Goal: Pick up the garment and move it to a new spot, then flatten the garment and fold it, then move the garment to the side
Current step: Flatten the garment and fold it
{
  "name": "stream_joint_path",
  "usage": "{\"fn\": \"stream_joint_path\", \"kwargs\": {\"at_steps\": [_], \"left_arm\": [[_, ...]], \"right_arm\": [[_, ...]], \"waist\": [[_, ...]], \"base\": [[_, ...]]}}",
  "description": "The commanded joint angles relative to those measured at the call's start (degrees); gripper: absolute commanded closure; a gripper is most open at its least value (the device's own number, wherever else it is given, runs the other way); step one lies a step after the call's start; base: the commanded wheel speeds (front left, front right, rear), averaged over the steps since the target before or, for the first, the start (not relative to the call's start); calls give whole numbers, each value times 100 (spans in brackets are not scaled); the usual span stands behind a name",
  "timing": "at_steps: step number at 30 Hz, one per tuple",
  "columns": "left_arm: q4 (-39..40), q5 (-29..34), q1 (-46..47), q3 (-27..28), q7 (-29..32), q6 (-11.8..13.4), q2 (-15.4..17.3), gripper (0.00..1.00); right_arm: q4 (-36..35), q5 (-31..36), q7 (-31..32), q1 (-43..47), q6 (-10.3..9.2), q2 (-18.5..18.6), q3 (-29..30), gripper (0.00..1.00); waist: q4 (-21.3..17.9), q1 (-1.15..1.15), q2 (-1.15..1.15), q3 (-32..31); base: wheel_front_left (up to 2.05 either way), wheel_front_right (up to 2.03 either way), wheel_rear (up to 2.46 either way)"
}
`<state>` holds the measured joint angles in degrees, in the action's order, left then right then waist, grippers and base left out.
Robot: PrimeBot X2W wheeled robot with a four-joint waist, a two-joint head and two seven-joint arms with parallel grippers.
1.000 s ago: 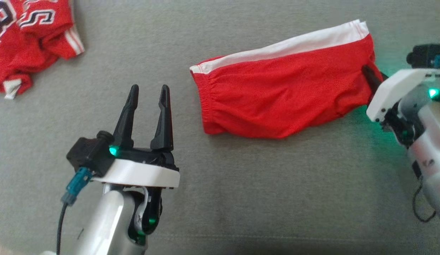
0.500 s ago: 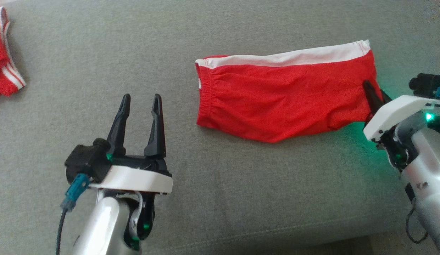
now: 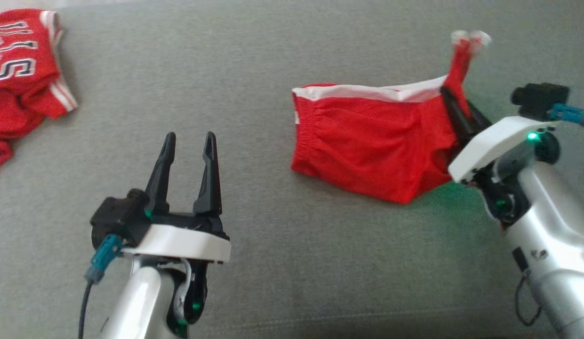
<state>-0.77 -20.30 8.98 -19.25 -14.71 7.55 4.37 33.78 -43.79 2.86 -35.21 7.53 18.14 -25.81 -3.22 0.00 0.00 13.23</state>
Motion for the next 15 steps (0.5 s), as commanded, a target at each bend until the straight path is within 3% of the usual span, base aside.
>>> {"fn": "stream_joint_path", "kwargs": {"at_steps": [1,8,15], "left_arm": [[157,-16,5,216,-29,-3,-7,0],[161,-49,-50,232,-29,-15,-54,0],[161,-55,-43,241,-29,-48,-95,0]], "right_arm": [[-414,57,104,133,-4,-74,-109,100],[-1106,193,552,439,-4,-323,-167,100],[-1140,489,911,572,-4,-671,-243,100]], "waist": [[201,0,0,-100],[508,0,0,-108],[703,0,0,-92]], "base": [[0,0,0],[0,0,0],[0,0,0]]}}
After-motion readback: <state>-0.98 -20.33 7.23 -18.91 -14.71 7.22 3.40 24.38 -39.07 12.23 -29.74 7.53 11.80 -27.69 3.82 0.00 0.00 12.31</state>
